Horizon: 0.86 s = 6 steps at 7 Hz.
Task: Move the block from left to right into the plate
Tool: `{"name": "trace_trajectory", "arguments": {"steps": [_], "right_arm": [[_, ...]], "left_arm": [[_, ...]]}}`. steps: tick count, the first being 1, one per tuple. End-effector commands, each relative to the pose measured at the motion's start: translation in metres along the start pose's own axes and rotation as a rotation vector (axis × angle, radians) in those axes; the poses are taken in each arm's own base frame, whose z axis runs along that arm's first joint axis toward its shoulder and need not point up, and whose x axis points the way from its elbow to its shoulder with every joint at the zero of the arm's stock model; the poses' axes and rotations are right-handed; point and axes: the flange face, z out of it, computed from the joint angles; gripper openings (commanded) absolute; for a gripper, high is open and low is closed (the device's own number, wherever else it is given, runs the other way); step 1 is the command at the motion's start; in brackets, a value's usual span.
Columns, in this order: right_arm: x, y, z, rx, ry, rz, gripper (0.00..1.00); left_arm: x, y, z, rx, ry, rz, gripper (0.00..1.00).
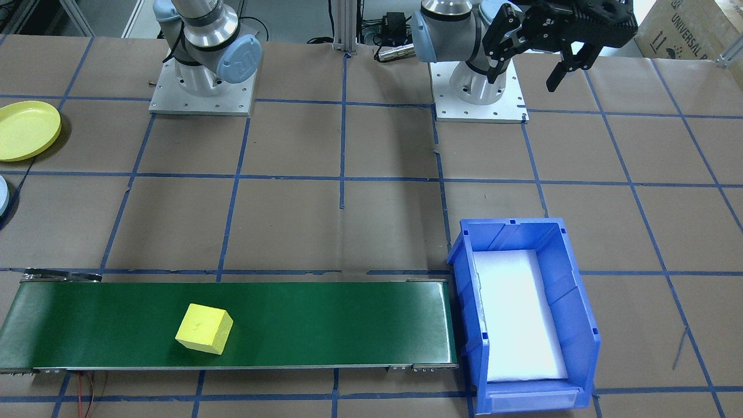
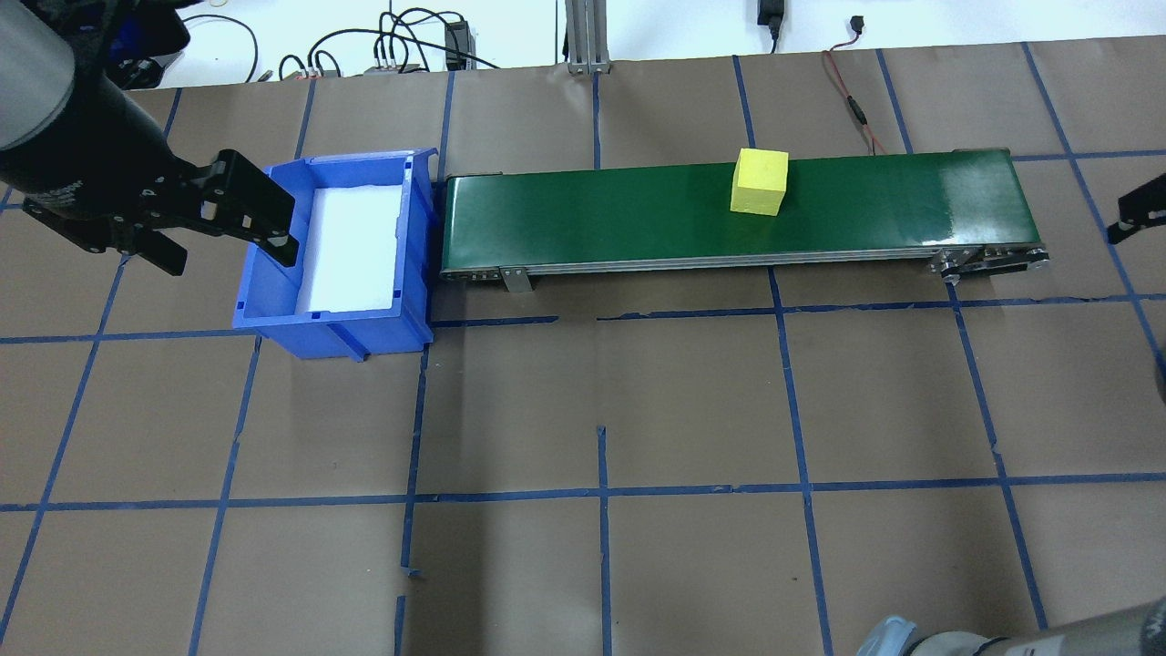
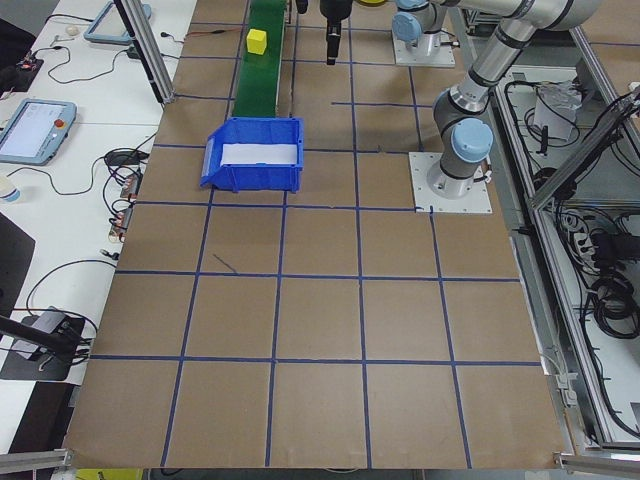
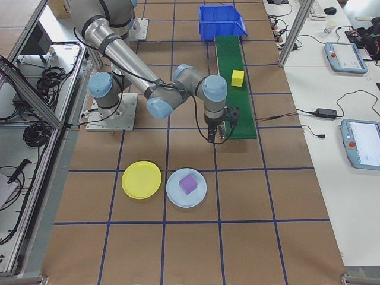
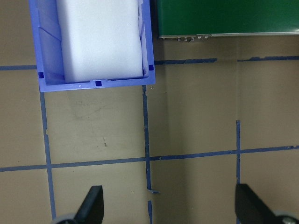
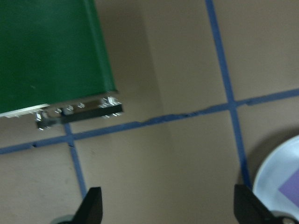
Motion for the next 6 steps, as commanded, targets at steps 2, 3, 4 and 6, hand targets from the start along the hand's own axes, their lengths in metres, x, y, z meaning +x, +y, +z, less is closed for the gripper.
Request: {"name": "trace_trajectory", "arguments": {"steps": [2, 3, 4, 6], "right_arm": [[-0.088, -0.049, -0.005, 0.035, -0.028, -0.013, 1.00], [-0.121, -0.051, 0.001, 0.023, -0.049, 0.051, 1.00], [-0.148, -0.052, 0.014, 0.001, -0.058, 0.070, 1.00], [-0.168, -0.055, 0.029, -0.018, -0.065, 0.072, 1.00]], "left_arm": [[-0.009, 0.001, -0.001, -0.002, -0.003, -0.001, 1.00], [-0.010, 0.001, -0.004, 0.002, -0.008, 0.000, 1.00], [-0.011, 0.000, -0.003, 0.004, -0.004, -0.003, 1.00], [-0.026, -0.005, 0.001, -0.005, -0.028, -0.031, 1.00]]}}
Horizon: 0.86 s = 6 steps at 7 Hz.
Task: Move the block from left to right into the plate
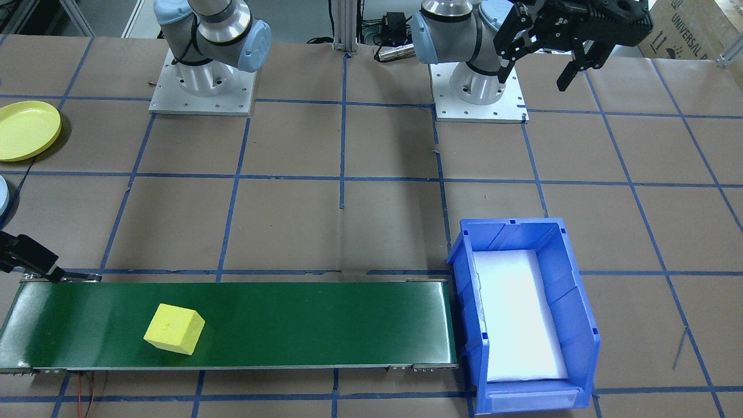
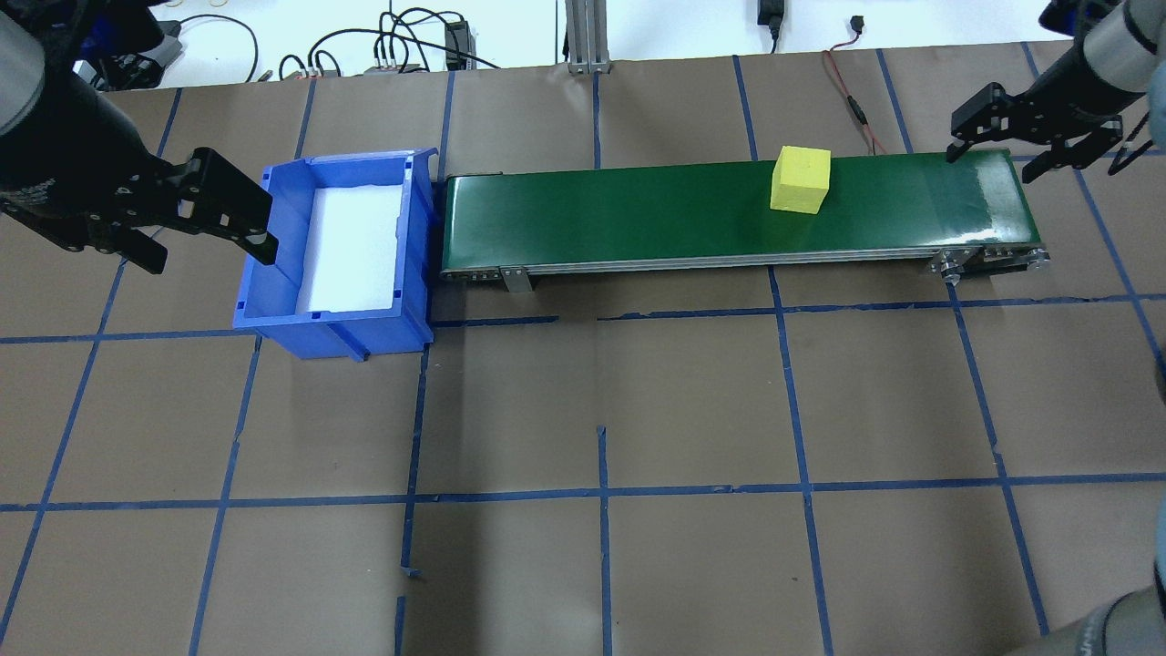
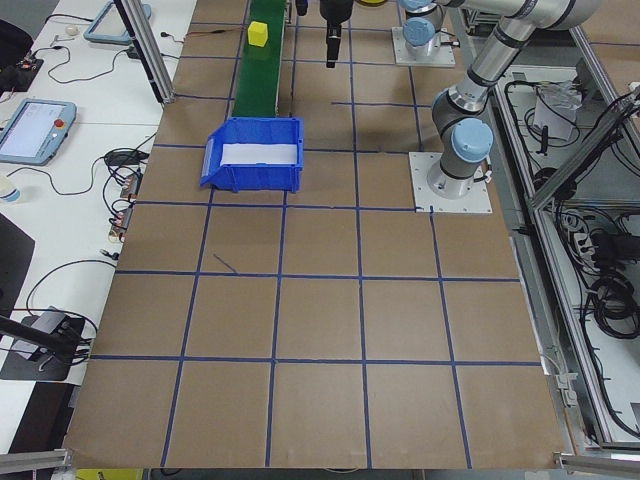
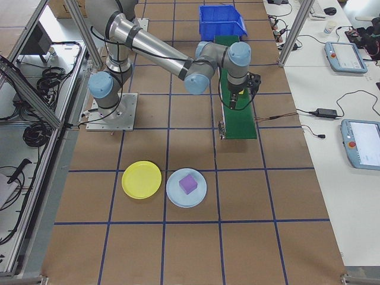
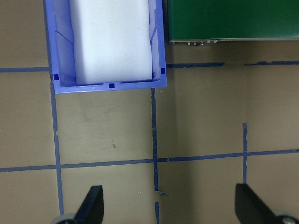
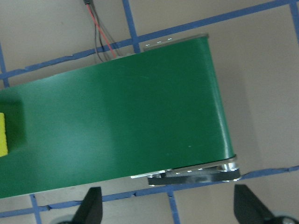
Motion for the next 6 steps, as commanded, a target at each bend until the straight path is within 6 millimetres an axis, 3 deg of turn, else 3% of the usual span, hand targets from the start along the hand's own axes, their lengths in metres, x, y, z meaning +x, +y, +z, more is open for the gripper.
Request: {"name": "trace_trajectory", "arguments": {"steps": [1, 3, 5, 6], "right_arm": [[-0.016, -0.006, 0.020, -0.009, -0.044, 0.037, 1.00], [-0.017, -0.014, 0.021, 0.039, -0.062, 0.023, 1.00], [-0.019, -0.016, 0.021, 0.051, -0.087, 0.013, 1.00], [-0.020, -0.019, 0.026, 0.048, -0.105, 0.025, 1.00]], "left_arm": [[-0.033, -0.008, 0.012, -0.031, -0.038, -0.064, 1.00], [-0.051, -0.019, 0.027, -0.068, -0.036, -0.087, 1.00], [-0.049, -0.020, 0.021, -0.050, -0.034, -0.072, 1.00], [-0.052, -0.026, 0.033, -0.067, -0.033, -0.067, 1.00]]}}
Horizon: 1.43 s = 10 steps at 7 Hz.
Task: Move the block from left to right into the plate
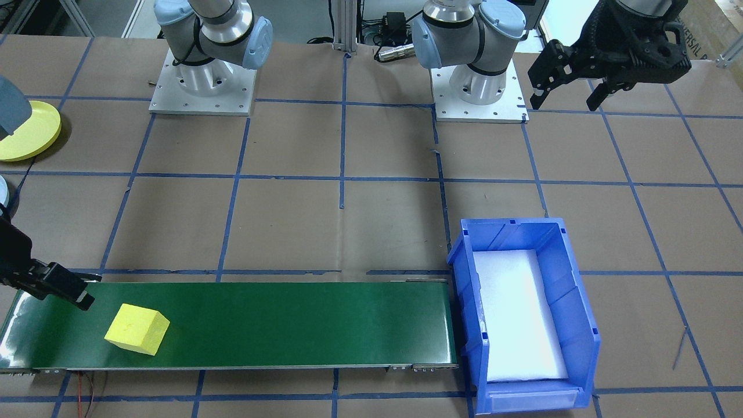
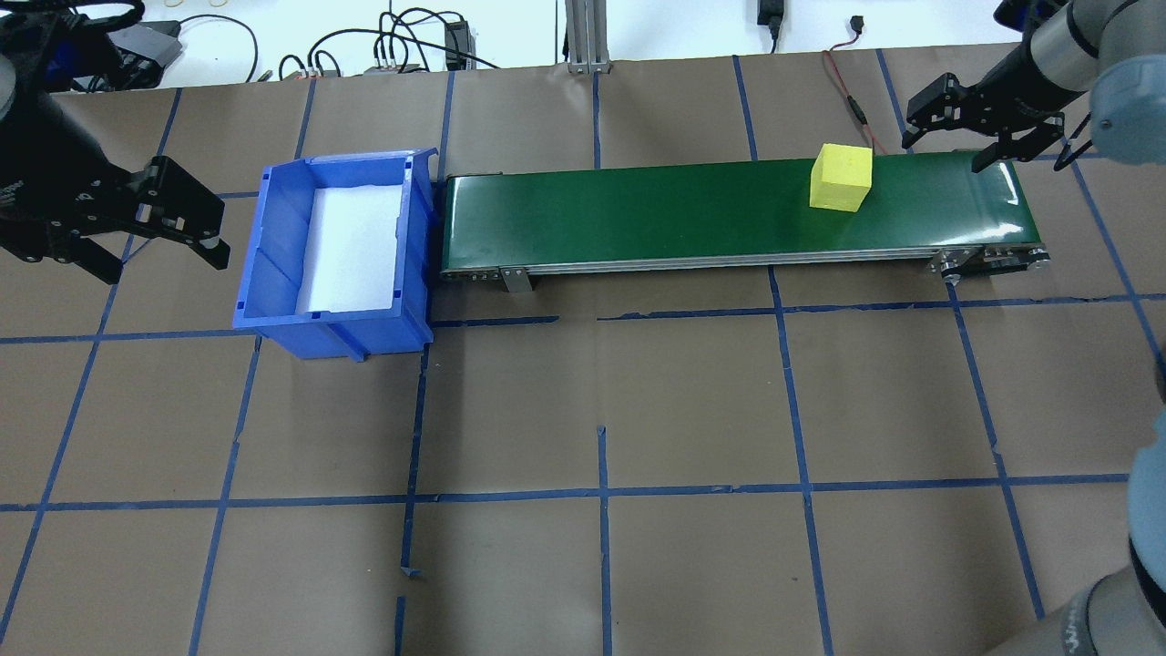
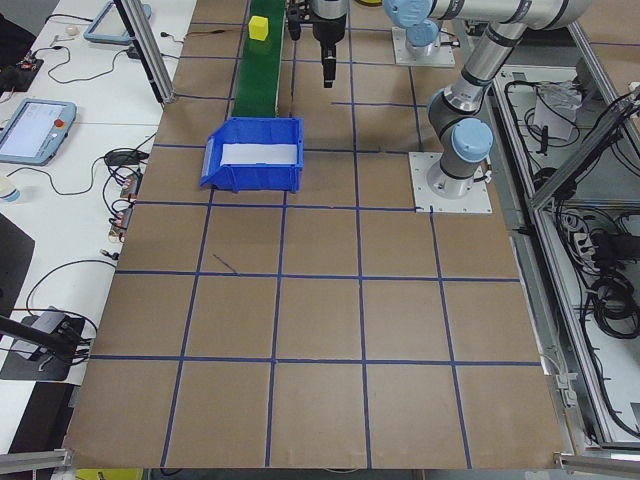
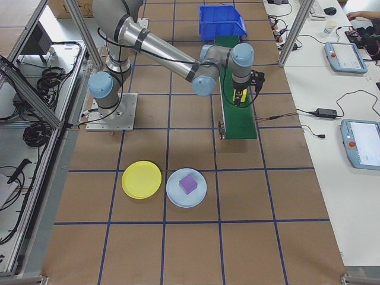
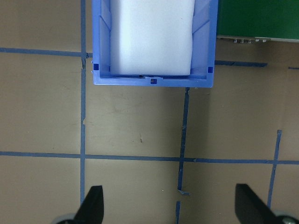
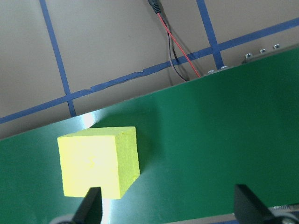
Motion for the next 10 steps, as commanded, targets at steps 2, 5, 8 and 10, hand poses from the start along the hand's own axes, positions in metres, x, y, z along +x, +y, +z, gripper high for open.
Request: {"name": "trace_trajectory", "arguments": {"steps": [2, 5, 8, 10], "right_arm": [[0.002, -0.013, 0.037, 0.011, -0.085, 0.001, 1.00], [0.007, -0.018, 0.054, 0.032, -0.090, -0.006, 1.00], [0.018, -0.016, 0.082, -0.005, -0.062, -0.032, 0.94], [0.035, -0.017, 0.069, -0.003, 0.123, -0.082, 0.29]], "left_arm": [[0.004, -0.005, 0.013, -0.019, 0.013, 0.039, 1.00], [0.042, -0.008, 0.039, -0.038, 0.117, 0.087, 1.00], [0.112, -0.048, 0.072, 0.087, 0.111, 0.188, 1.00], [0.115, -0.048, 0.087, 0.053, 0.109, 0.198, 1.00]]}}
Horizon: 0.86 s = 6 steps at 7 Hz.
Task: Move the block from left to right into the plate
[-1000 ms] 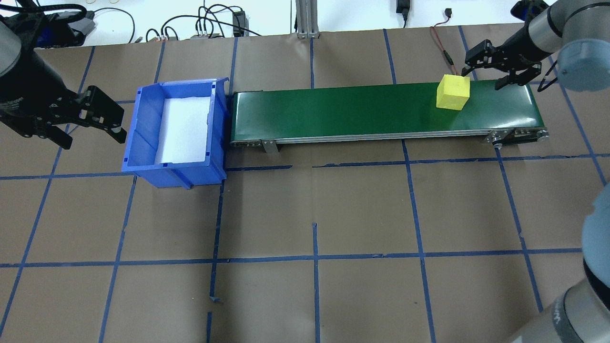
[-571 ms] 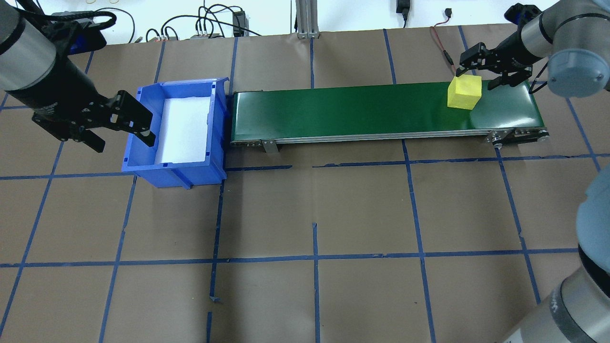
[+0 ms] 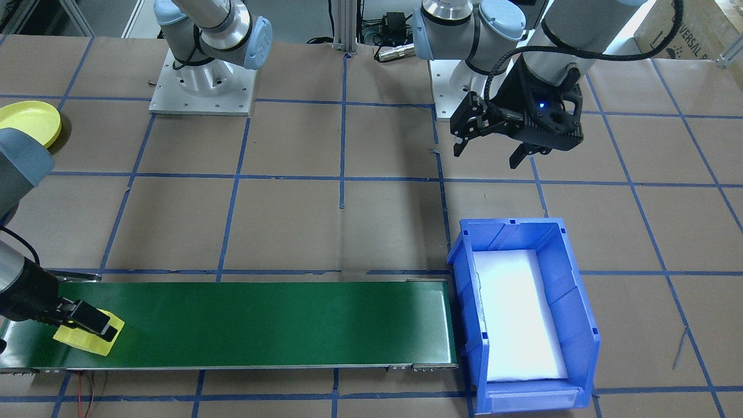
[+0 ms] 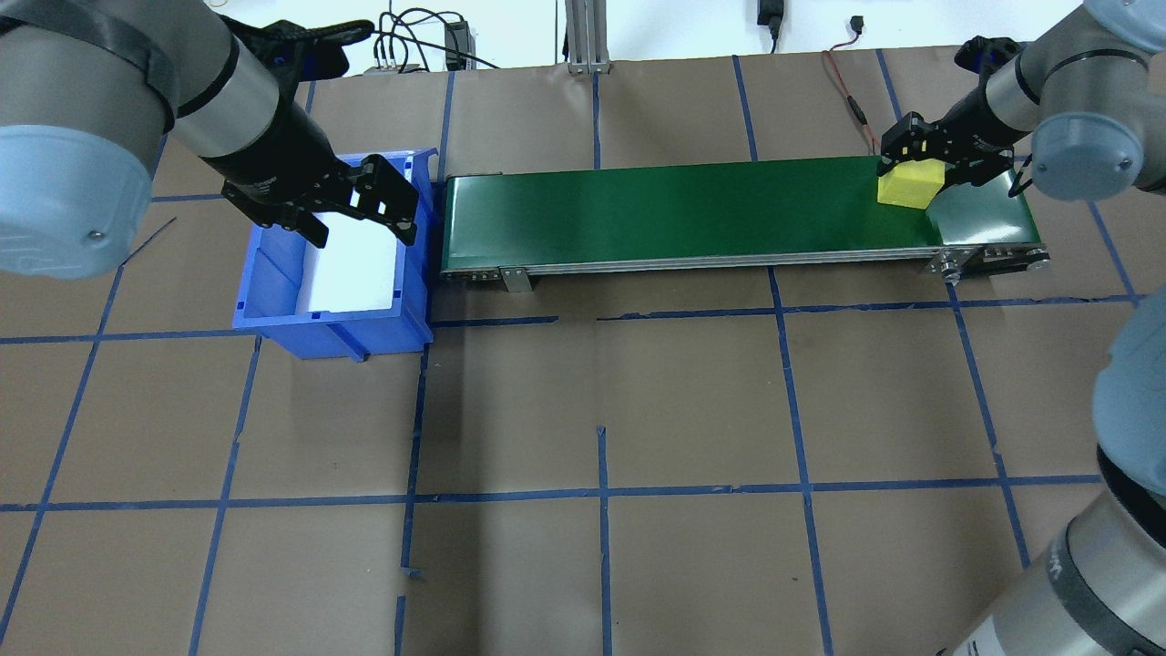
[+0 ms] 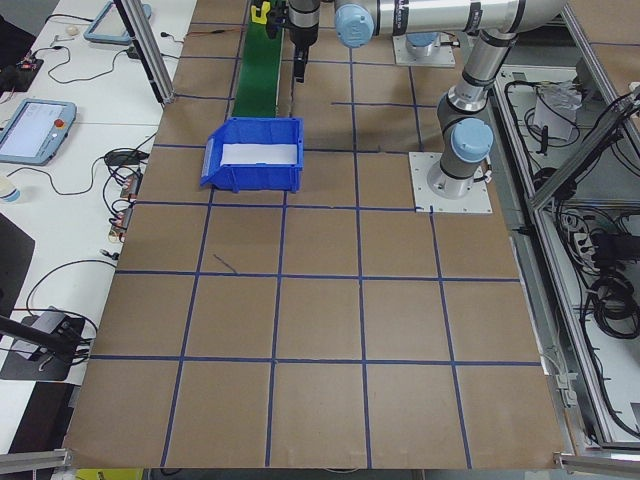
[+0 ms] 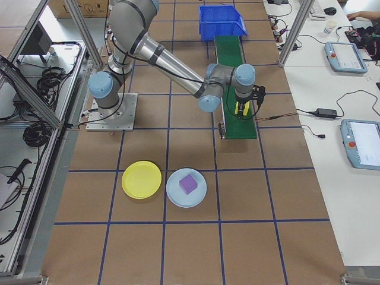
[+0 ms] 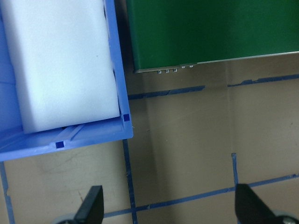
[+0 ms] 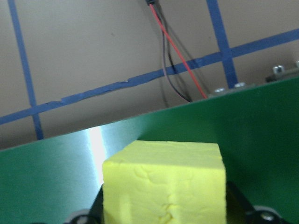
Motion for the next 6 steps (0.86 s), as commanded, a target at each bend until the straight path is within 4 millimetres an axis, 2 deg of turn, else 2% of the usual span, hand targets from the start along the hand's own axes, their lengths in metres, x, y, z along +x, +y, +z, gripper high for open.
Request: {"name": "trace_trajectory", "arguments": {"steps": [1, 2, 3, 4, 5, 6], "right_arm": [[0.014, -0.001, -0.024, 0.023, 0.104, -0.067, 0.23], [0.055, 0.008, -0.073, 0.053, 0.160, -0.089, 0.22], [0.095, 0.044, -0.091, -0.008, 0.161, -0.072, 0.20], [0.119, 0.103, -0.111, -0.038, 0.188, -0.092, 0.20], [0.135, 0.157, -0.116, -0.102, 0.264, -0.122, 0.20], [0.175, 0.193, -0.119, -0.149, 0.302, -0.111, 0.20]], "left_arm": [[0.002, -0.001, 0.008, -0.008, -0.010, 0.010, 1.00], [-0.002, -0.005, 0.003, 0.030, -0.022, 0.039, 1.00], [-0.004, -0.009, -0.001, 0.071, -0.053, 0.058, 1.00], [-0.007, -0.008, -0.004, 0.072, -0.082, 0.057, 1.00], [-0.008, -0.005, -0.005, 0.060, -0.119, 0.060, 1.00], [-0.013, -0.006, -0.004, 0.052, -0.138, 0.071, 1.00]]}}
